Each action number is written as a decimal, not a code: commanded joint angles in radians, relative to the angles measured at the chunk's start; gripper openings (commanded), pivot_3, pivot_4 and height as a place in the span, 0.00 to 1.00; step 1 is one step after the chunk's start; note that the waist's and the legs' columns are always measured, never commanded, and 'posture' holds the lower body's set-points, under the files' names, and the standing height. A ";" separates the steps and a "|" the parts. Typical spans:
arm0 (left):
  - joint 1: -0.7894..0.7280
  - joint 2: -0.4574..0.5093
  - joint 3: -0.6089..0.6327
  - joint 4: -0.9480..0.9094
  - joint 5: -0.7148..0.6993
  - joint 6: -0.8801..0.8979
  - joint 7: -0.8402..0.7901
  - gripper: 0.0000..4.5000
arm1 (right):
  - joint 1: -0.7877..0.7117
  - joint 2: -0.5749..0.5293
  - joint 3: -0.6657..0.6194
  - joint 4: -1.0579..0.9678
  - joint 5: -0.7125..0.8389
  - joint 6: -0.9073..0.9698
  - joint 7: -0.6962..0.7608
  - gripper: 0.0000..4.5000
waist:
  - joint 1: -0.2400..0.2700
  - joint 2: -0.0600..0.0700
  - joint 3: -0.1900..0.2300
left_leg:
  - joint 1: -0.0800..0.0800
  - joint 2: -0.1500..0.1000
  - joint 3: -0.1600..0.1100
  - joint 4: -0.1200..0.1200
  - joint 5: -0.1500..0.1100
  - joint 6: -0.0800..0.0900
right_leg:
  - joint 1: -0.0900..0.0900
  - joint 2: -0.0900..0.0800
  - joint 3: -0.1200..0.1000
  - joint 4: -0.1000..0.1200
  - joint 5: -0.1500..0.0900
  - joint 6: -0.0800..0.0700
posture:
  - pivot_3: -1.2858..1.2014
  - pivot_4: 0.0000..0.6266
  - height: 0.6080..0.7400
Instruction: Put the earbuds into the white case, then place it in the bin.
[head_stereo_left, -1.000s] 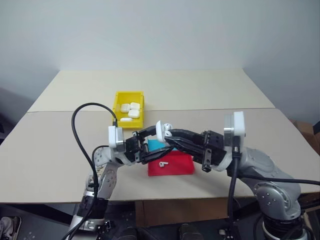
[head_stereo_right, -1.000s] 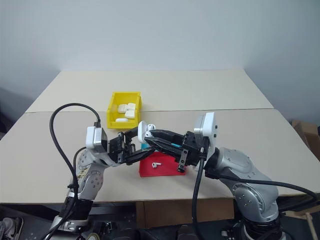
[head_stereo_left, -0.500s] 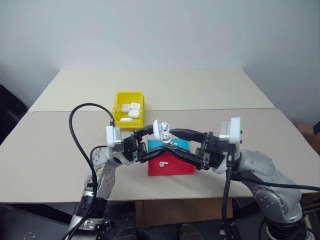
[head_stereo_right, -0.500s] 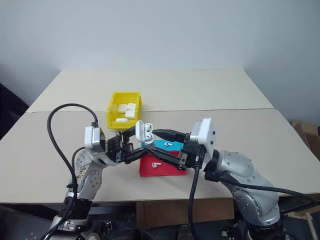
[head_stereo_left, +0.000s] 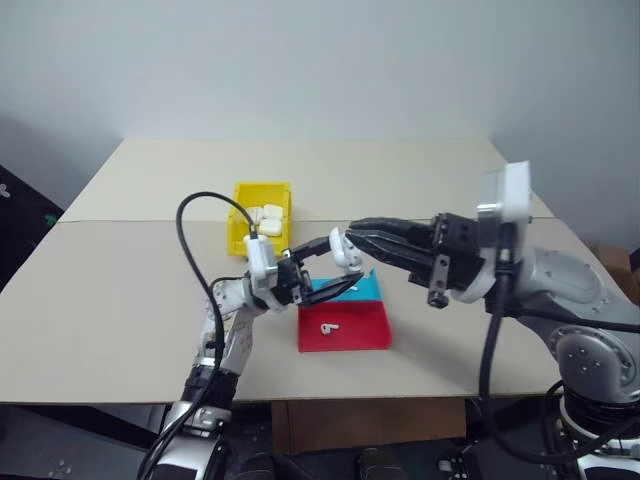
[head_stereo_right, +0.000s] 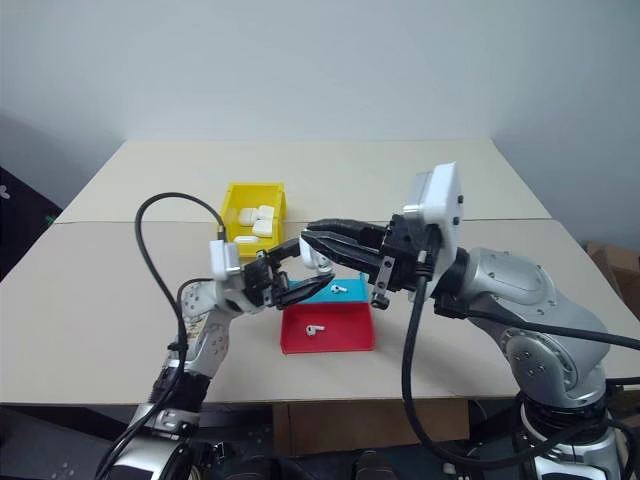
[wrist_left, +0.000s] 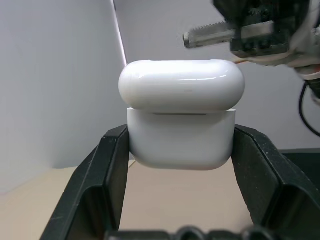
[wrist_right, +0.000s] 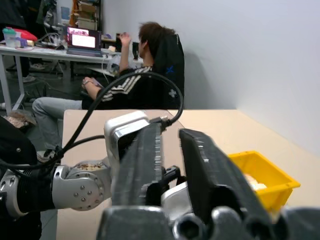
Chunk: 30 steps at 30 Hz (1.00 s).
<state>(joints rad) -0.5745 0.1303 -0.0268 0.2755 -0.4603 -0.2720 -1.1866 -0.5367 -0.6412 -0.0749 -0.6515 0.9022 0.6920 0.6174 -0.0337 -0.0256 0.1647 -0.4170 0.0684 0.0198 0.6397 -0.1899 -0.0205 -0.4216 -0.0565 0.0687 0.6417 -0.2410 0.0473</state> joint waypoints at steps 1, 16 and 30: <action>-0.042 -0.017 -0.003 0.005 0.008 -0.031 0.019 0.61 | 0.006 -0.011 0.046 -0.066 -0.044 -0.004 -0.009 0.00 | -0.001 0.000 0.000 | -0.001 0.000 0.000 0.000 0.000 0.000 | -0.001 0.000 0.000 0.000 0.000 0.000 | 0.52 0.24 1.00; -0.008 -0.002 -0.004 -0.053 -0.013 -0.022 0.013 0.61 | 0.038 0.002 0.214 -0.096 -0.405 -0.119 -0.059 0.00 | -0.003 0.000 0.000 | 0.000 0.000 0.000 0.001 0.000 0.000 | 0.000 0.000 0.000 0.000 0.000 0.001 | 0.52 0.24 1.00; 0.012 -0.004 -0.013 -0.040 -0.004 -0.039 0.006 0.61 | 0.055 0.013 0.186 -0.093 -0.462 -0.120 -0.045 0.00 | -0.002 0.000 0.000 | 0.000 0.000 0.000 0.001 0.000 0.000 | 0.000 0.000 0.000 0.000 0.000 0.000 | 0.52 0.24 1.00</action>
<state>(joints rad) -0.5636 0.1296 -0.0286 0.2611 -0.4582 -0.2872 -1.1663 -0.4803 -0.6301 0.1511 -0.7247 0.4535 0.5808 0.5862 -0.0361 -0.0256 0.1647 -0.4170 0.0684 0.0197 0.6405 -0.1899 -0.0204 -0.4217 -0.0565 0.0687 0.6421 -0.2406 0.0478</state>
